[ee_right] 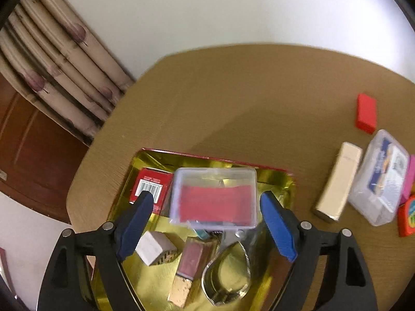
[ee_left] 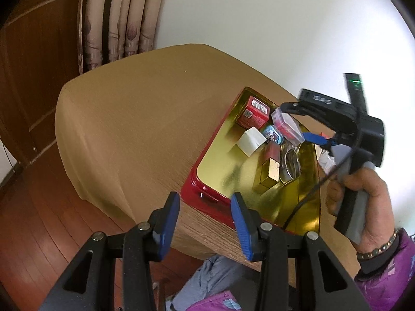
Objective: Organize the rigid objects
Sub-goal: 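Carry the clear box into the tray and open the right tool, then withdraw the right tool from the tray toward the remaining items, then grasp the orange tape measure with the right tool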
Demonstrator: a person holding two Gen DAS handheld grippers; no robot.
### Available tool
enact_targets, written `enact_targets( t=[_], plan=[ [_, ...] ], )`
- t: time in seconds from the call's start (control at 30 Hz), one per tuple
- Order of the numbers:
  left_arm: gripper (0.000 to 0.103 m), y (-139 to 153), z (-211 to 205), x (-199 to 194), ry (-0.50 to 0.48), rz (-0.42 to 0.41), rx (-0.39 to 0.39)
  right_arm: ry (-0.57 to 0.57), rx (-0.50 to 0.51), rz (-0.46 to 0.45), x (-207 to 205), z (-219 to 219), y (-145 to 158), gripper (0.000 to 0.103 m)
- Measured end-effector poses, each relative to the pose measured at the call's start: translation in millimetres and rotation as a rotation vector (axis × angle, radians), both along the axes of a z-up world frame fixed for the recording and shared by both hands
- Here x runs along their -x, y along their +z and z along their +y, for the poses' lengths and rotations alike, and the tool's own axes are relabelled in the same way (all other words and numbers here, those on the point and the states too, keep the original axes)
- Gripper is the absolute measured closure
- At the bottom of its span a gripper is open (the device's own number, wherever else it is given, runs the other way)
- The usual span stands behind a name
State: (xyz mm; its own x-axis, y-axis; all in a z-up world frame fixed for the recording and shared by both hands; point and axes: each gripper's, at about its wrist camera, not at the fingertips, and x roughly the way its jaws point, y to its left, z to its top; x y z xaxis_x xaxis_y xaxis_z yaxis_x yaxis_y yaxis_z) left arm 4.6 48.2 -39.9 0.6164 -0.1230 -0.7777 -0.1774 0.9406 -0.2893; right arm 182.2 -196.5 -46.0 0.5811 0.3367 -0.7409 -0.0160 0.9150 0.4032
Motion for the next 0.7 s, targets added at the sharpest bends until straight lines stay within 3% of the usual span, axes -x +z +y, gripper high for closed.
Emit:
enact_targets(
  t=[0.1, 0.2, 0.47, 0.7],
  plan=[
    [0.061, 2.4, -1.4, -0.3, -0.007, -0.007, -0.021, -0.037, -0.072, -0.083, 34.2, -28.3, 10.8, 0.018],
    [0.061, 6.2, -3.7, 1.0, -0.007, -0.025, -0.05, -0.126, -0.036, -0.126, 75.6, -68.7, 8.3, 0.012],
    [0.061, 12.4, -19.5, 4.9, -0.029, -0.044, -0.124, -0.328, 0.03, -0.017, 165.7, -191.9, -39.8, 0.012],
    [0.061, 21.8, -51.0, 16.2, -0.141, -0.106, -0.177, -0.284, 0.124, -0.06, 170.5, -225.9, -33.4, 0.012]
  ],
)
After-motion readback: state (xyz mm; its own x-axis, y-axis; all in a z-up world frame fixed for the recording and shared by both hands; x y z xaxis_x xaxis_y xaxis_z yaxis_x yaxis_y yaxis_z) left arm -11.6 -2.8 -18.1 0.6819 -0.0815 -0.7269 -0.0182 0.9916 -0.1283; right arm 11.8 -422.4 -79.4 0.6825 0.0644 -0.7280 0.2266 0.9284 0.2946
